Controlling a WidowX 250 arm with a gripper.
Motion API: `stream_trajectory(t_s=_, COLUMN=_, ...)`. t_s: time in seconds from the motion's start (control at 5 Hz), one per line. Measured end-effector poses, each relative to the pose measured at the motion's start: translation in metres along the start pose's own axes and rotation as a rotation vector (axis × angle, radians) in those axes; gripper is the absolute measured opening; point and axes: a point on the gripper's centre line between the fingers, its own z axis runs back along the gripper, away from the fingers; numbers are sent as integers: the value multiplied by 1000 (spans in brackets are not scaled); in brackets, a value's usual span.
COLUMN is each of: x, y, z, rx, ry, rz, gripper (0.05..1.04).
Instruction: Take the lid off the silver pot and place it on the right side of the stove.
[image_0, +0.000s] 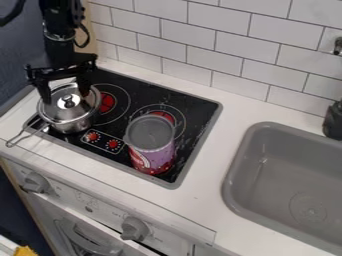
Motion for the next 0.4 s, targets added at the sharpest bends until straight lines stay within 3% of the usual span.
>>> stream_trajectory(t_s=0.2, x=2, y=-3, z=-9, rx=-2, ry=-5, rz=-16, gripper=966)
stream_trajectory(t_s=0.4, x=4, y=-3, z=-12, rx=4, ry=-24, rz=-10, gripper=685)
